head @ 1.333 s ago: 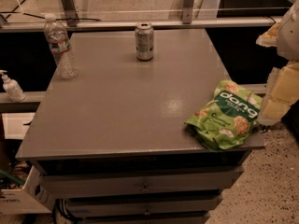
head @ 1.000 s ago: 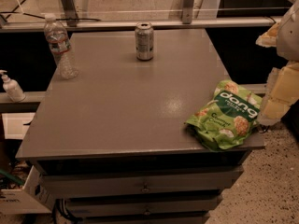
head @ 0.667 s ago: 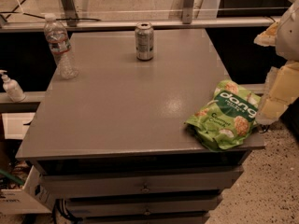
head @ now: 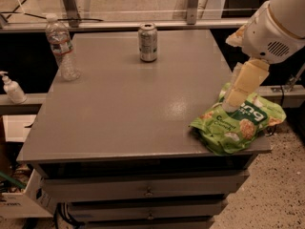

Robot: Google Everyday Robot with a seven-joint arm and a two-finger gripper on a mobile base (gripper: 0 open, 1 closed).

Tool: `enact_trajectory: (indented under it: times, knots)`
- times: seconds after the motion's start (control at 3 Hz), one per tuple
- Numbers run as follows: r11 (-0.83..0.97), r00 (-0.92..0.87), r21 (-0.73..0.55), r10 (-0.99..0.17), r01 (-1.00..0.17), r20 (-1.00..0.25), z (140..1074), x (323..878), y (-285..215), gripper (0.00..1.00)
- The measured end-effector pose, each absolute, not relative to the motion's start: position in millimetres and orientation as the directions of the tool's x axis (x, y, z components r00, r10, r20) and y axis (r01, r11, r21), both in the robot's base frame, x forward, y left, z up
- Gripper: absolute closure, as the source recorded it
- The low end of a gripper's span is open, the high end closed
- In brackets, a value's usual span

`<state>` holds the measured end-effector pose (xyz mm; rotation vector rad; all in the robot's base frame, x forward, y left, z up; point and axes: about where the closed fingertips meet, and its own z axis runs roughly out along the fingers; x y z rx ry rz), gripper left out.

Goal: Pick 7up can

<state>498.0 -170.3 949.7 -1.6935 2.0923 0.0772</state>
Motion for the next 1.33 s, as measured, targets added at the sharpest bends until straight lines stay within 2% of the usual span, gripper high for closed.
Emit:
enact_trajectory:
  times: [0.33,1.0,1.33]
  knots:
    - [0.300,-0.167,-0.208,-0.857,-0.931,-0.488,936,542,-167,0.00]
    - [0.427,-0.243,-0.087,-0.657,-0.900,-0.713,912,624,-166,0.00]
    - [0.437,-0.243,-0.015,-0.529,-0.900,-0.813,906,648,-142,0.00]
